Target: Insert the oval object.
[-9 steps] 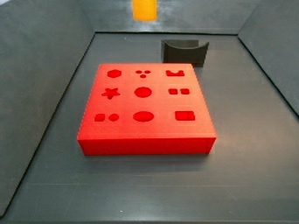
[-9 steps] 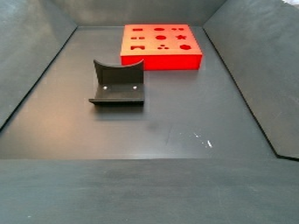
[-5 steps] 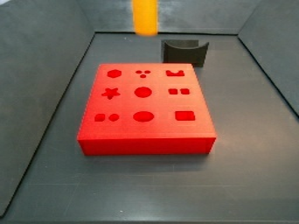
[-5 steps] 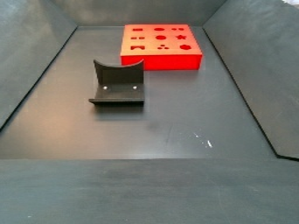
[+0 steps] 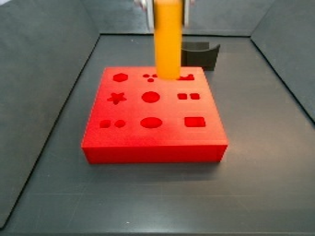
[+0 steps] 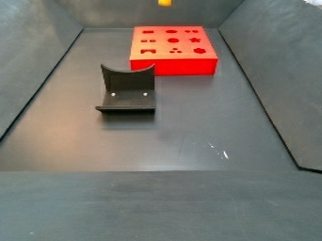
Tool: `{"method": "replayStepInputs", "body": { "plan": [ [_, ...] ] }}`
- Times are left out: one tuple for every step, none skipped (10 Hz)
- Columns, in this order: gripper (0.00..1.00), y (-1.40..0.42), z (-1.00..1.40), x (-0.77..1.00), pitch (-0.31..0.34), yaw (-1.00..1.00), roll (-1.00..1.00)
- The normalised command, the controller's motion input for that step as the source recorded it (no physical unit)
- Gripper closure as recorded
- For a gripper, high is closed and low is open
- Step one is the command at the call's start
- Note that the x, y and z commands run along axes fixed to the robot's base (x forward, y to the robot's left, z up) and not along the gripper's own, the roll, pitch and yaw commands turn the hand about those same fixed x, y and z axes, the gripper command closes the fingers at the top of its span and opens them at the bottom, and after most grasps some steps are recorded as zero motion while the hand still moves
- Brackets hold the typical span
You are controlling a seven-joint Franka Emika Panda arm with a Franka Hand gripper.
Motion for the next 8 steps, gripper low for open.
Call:
{"method": "replayStepInputs", "body": {
  "plan": [
    [1.0,-0.14,-0.66,0.0,-0.021,0.42,0.05],
    [1.0,-0.14,-0.63,0.0,0.0,0.18,0.0],
    [1.0,-0.11,-0.5,0.0,0.0,0.07,0.0],
    [1.0,-0.07,-0.47,-0.03,0.0,0.07,-0.01],
    [1.0,-0.01,-0.16,-0.01,0.0,0.08,0.0],
    [1.0,0.0,-0.02,0.0,0.0,0.0,0.01],
    [1.0,0.0,-0.11,-0.03,0.0,0.01,0.09],
    [1.0,-0.01,-0.14,-0.03,0.0,0.02,0.13]
  ]
}}
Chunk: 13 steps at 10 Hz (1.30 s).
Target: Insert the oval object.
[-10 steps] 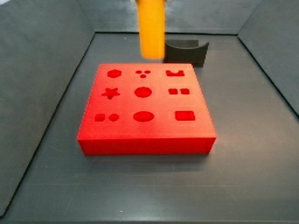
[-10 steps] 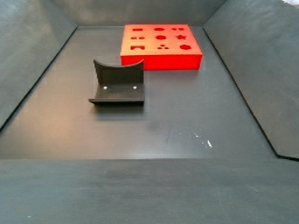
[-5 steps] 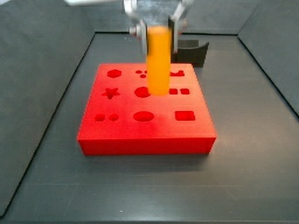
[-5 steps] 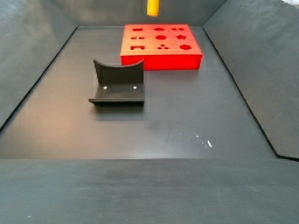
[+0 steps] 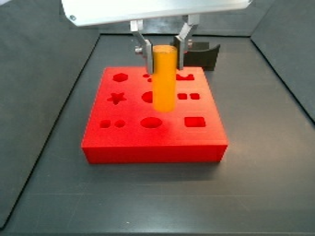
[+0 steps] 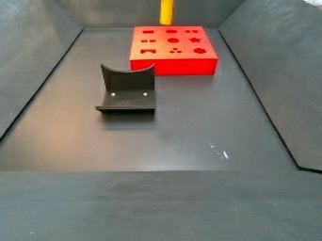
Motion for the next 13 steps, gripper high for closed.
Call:
{"method": "replayStepInputs", "body": {
  "plan": [
    [1.0,-0.01,-0.13,-0.02,0.0,0.01,0.1],
    [1.0,-0.03,-0.09,0.0,0.0,0.0,0.07],
    [1.0,-0.03,-0.05,0.0,0.0,0.0,0.05],
    [1.0,-0.01,-0.07,0.0,0.0,0.0,0.04],
    [1.0,-0.01,-0.06,0.0,0.0,0.0,0.04],
    [1.0,-0.03,-0.08,0.0,0.0,0.0,0.1],
    [1.0,-0.11,-0.29,-0.04,0.017,0.0,0.22],
    [1.0,-0.08,-0.25,-0.02,0.017,0.03,0.22],
    [1.0,-0.11,-0.16,0.0,0.007,0.02,0.19],
    [1.0,-0.05,-0.13,0.0,0.0,0.01,0.12],
    [1.0,-0.01,-0.2,0.0,0.0,0.02,0.14],
    [1.0,0.0,-0.23,-0.1,0.0,0.05,0.1],
    [1.0,-0.02,-0.2,-0.11,0.0,0.06,0.05]
  ]
}}
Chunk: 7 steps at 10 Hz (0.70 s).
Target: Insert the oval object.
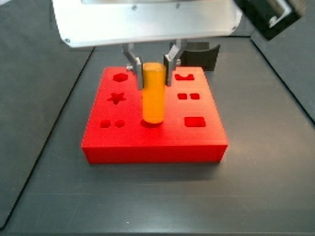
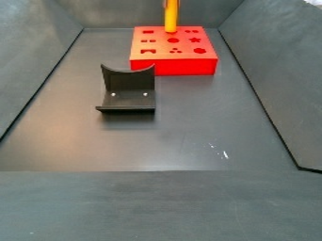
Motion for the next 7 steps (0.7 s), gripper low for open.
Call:
{"method": "replayStepInputs", "body": {
  "plan": [
    [1.0,-0.14,-0.17,-0.2,-0.034,0.07,0.0],
    [1.0,-0.26,-0.13,-0.25,-0.08,0.14,0.0],
    [1.0,-0.21,-0.15,-0.11,-0.081,0.27,0.0],
    [1.0,0.0,-0.35,0.02,-0.114,0.31,0.0],
    [1.0,0.01,-0.39,0.17,-0.083,0.32,0.0],
    [1.0,0.0,-0.33,0.29,-0.041,0.35,0.0],
    [1.0,0.0,-0.28,0.36,-0.011,0.37,0.0]
  ]
}}
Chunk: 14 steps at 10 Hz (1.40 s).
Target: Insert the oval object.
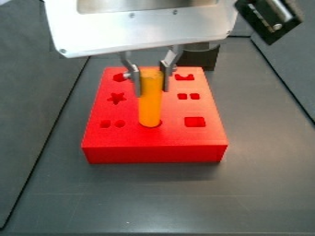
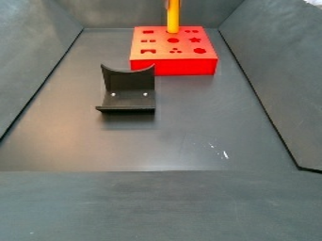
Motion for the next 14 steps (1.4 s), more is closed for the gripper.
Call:
{"method": "replayStepInputs", "body": {
  "plan": [
    [1.0,0.0,-0.25,0.24,-0.02,0.32,0.0],
    [1.0,0.0,-0.23,0.01,-0.059,0.27,0.0],
    [1.0,0.0,-0.22,0.0,-0.09,0.24,-0.01],
    [1.0,0.0,-0.17,0.0,-0.089,0.24,-0.02],
    [1.0,0.0,-0.27,-0.03,-0.034,0.2,0.0],
    [1.0,0.0,-0.53,-0.1,-0.02,0.17,0.03],
    [1.0,0.0,-0.67,-0.03,-0.016,0.19,0.03],
    [1.0,0.0,-0.76,0.0,-0.03,0.18,0.03],
    [1.0,0.0,-0.77,0.0,-0.03,0.17,0.05],
    [1.0,-0.03,-0.67,0.0,-0.037,0.1,0.08],
    [1.0,-0.03,-0.44,-0.1,-0.043,0.0,0.1],
    [1.0,-0.03,-0.44,-0.17,-0.044,0.0,0.1],
    [1.0,-0.05,-0.41,-0.16,-0.044,0.0,0.1],
    [1.0,-0.01,-0.05,-0.03,0.0,0.0,0.03]
  ]
}}
